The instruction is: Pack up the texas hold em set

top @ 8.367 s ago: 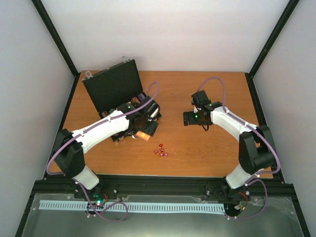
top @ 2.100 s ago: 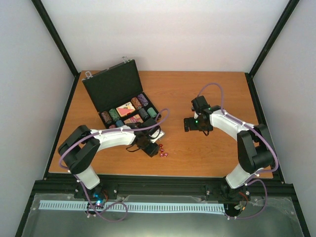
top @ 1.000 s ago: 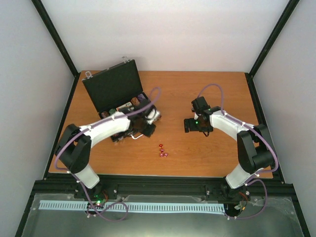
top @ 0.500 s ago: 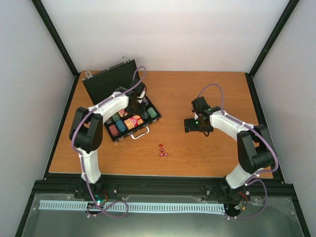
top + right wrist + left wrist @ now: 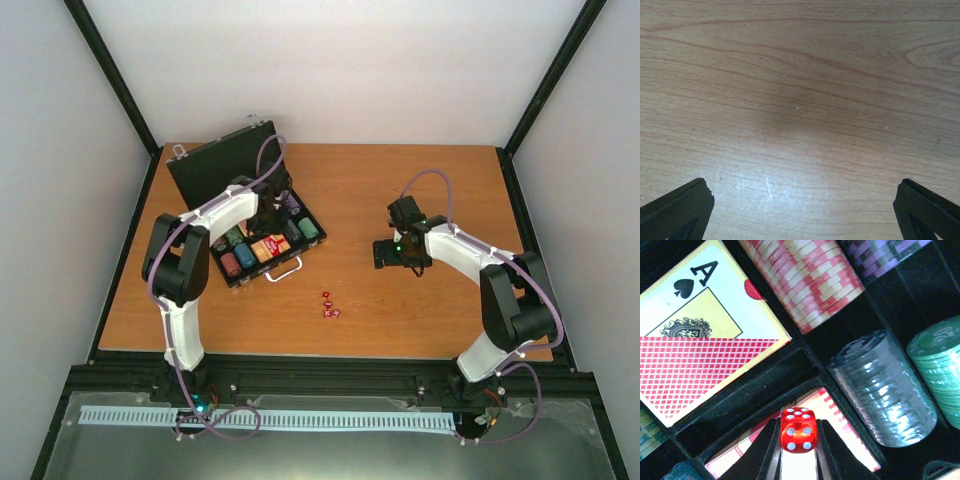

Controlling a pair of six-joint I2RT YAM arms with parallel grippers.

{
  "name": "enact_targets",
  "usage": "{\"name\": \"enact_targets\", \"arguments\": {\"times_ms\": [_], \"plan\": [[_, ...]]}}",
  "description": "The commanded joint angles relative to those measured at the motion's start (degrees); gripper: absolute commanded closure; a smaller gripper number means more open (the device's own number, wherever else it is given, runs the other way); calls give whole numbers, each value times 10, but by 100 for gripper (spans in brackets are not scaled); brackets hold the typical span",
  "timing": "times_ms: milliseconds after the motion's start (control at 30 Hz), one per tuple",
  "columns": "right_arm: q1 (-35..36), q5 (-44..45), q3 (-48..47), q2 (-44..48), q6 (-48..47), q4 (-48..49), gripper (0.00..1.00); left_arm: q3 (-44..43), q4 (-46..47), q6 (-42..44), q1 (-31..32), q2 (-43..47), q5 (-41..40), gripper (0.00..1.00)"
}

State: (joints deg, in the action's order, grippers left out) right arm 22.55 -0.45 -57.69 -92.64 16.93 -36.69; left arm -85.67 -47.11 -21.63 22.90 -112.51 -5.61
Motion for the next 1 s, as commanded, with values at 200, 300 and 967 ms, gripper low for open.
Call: {"name": "enact_targets", "arguments": {"times_ms": [200,300,967], "plan": [[2,0,-3,-11,-1,-1,0,-12,23,-23,-10,-29,-16,85],[2,-1,-4,-13,-1,0,0,-14,24,-21,-11,-34,-22,85],[2,-4,-11,-22,-4,-4,0,-55,23,-10,-19,-74,-12,65]]}}
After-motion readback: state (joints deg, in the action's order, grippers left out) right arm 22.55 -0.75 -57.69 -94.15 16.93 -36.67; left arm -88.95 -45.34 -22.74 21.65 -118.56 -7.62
